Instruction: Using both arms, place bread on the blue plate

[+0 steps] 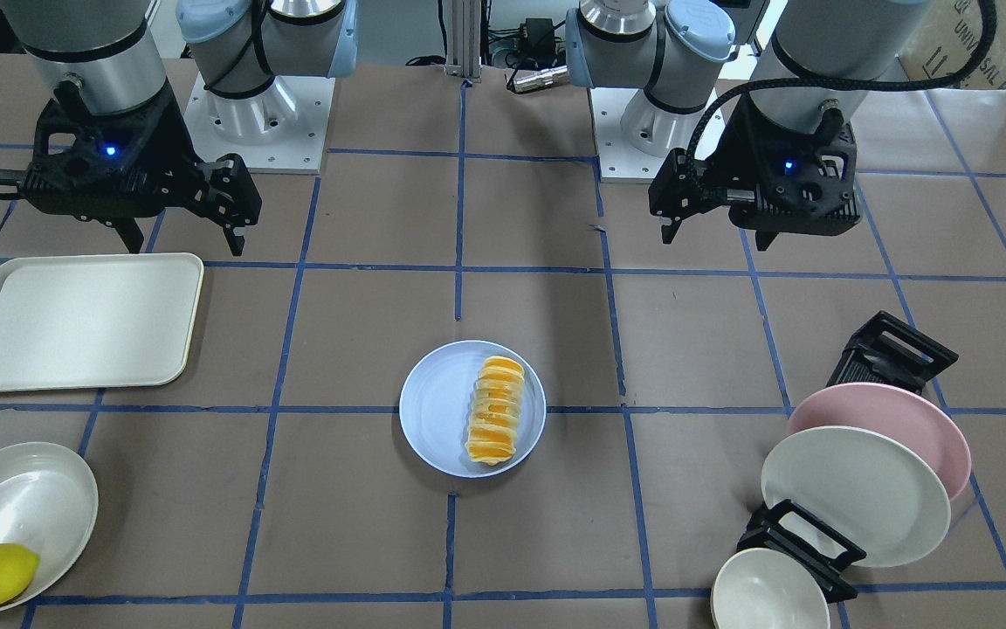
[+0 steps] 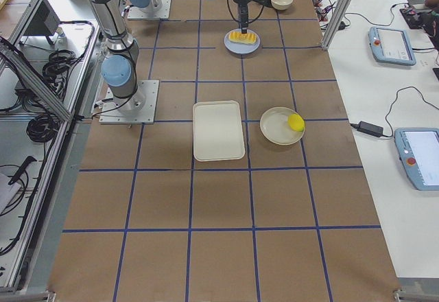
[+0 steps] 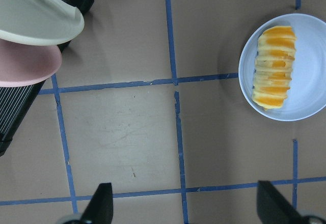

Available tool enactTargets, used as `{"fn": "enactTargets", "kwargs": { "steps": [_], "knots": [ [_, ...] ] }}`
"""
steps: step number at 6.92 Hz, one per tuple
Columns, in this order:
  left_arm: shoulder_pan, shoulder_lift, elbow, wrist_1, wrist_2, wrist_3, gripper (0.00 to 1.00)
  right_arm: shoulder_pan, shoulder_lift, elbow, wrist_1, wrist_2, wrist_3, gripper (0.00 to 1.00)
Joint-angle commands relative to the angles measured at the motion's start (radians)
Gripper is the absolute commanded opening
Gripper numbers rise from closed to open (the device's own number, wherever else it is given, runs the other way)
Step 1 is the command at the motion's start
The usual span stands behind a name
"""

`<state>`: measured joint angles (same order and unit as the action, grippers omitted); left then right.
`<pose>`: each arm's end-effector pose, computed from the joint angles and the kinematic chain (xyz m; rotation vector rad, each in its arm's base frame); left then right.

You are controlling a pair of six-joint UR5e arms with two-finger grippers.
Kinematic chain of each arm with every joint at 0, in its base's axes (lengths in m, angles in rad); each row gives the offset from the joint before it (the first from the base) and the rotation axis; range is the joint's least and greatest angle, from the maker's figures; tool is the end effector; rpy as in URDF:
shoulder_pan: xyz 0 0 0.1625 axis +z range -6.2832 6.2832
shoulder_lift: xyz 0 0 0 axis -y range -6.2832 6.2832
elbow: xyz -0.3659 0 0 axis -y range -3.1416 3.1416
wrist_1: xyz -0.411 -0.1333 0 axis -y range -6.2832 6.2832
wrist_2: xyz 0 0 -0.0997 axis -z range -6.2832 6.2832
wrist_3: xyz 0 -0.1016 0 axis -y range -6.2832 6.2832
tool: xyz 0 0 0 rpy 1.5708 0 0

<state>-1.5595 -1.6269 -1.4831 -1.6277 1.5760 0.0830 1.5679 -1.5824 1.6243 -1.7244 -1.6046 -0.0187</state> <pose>-0.1268 -0.5299 0.4367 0.1126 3.1353 0.0400 0.1284 -0.5172 0.4214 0.0216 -3.1018 0.1729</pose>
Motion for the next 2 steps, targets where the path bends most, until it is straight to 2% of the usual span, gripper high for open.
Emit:
{"fn": "enactTargets", "kwargs": {
  "steps": [1, 2],
  "knots": [
    [-0.001, -0.001, 0.0, 0.0, 0.002, 0.0, 1.0, -0.008, -0.007, 0.009, 0.002, 0.002, -0.001, 1.0],
    [-0.001, -0.001, 0.0, 0.0, 0.001, 0.0, 1.0, -0.008, -0.007, 0.011, 0.002, 0.002, -0.001, 1.0]
  ]
}}
